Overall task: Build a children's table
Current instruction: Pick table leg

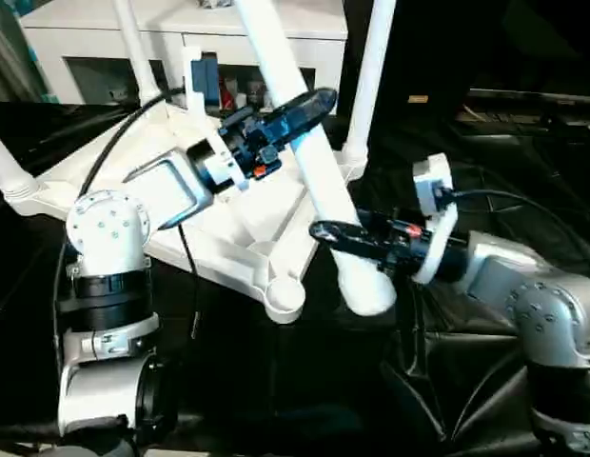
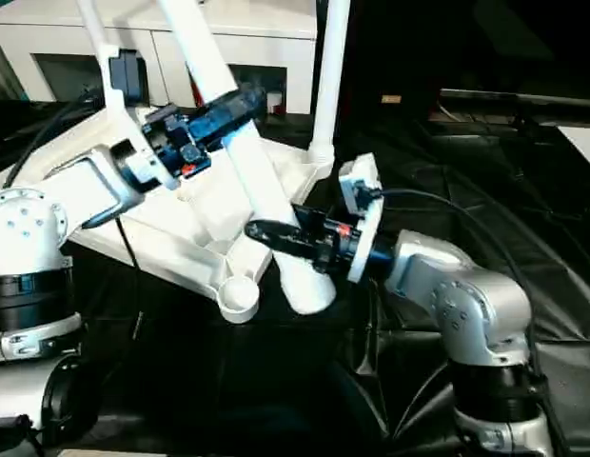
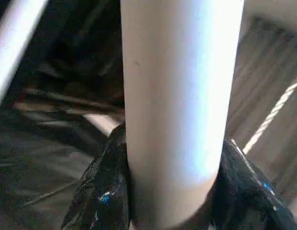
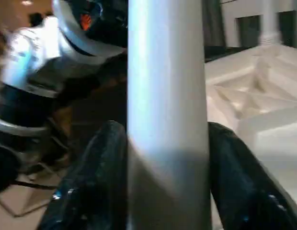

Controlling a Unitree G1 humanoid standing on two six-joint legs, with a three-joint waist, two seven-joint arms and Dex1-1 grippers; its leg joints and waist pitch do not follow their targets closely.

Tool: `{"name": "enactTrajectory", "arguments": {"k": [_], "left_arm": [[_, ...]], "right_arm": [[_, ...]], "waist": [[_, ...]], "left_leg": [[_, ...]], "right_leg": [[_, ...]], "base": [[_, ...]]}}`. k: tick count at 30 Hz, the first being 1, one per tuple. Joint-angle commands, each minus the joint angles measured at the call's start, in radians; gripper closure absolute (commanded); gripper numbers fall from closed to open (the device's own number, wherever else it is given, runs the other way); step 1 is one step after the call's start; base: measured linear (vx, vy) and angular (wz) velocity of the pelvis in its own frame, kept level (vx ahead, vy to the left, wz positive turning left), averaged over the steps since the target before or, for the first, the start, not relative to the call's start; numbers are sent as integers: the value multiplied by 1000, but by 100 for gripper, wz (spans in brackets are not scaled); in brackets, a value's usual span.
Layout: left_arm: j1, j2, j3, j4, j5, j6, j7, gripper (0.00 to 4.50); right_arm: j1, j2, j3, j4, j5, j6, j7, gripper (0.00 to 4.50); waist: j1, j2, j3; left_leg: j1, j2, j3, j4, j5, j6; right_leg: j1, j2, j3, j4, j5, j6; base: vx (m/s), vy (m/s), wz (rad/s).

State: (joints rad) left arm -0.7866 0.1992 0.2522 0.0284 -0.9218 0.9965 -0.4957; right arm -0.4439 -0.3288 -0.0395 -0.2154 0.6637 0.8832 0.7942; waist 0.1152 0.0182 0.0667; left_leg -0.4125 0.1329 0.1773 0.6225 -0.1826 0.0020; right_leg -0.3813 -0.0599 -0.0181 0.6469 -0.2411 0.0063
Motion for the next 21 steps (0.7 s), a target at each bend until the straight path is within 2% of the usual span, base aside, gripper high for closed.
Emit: {"name": "enactTrajectory", "arguments": {"k": [1,2,3,6,7,10,14,16,21], "left_arm": [[-21,31,-58,-32,74,-37,-9,277],[-24,41,-81,-35,92,-45,-18,277],[-30,54,-110,-41,112,-54,-33,277],[-36,66,-137,-45,121,-62,-53,277],[-39,73,-150,-48,125,-65,-67,277],[-45,83,-170,-53,130,-68,-91,277],[-46,95,-195,-52,156,-84,-115,277],[-45,99,-207,-53,163,-92,-128,277],[-41,106,-219,-59,164,-98,-145,277]], "right_arm": [[-25,-15,28,-3,-36,-26,-14,159],[-30,-21,39,2,-44,-27,-13,159],[-40,-32,58,10,-50,-9,-10,157],[-53,-54,88,22,-60,17,-1,157],[-62,-77,122,31,-81,22,12,157],[-78,-107,179,56,-114,35,27,157],[-91,-113,211,78,-147,24,34,157],[-99,-116,222,89,-156,24,32,157],[-107,-120,239,95,-154,24,28,157]], "waist": [[3,-4,-79],[1,-7,-80],[2,-6,-79],[2,-4,-79],[3,-10,-79],[1,-11,-79],[2,-11,-80],[1,-14,-79],[3,-14,-80]], "left_leg": [[38,88,-40,-72,-51,-2],[37,87,-39,-72,-48,-2],[38,86,-38,-72,-46,-1],[38,85,-37,-70,-48,-7],[36,84,-36,-70,-40,-5],[35,83,-35,-68,-36,-3],[35,84,-34,-66,-36,5],[35,85,-34,-68,-36,9],[37,86,-33,-65,-28,13]], "right_leg": [[39,-90,37,-66,55,-226],[40,-88,37,-65,58,-221],[39,-88,37,-65,58,-219],[40,-90,38,-64,54,-226],[41,-89,37,-63,66,-232],[42,-90,37,-61,74,-241],[41,-90,38,-60,72,-249],[41,-91,37,-60,63,-249],[40,-90,37,-58,72,-257]], "base": [[0,0,0],[0,0,0],[0,0,0],[0,0,0],[0,0,0],[0,0,0],[0,0,0],[0,0,0],[0,0,0]]}}
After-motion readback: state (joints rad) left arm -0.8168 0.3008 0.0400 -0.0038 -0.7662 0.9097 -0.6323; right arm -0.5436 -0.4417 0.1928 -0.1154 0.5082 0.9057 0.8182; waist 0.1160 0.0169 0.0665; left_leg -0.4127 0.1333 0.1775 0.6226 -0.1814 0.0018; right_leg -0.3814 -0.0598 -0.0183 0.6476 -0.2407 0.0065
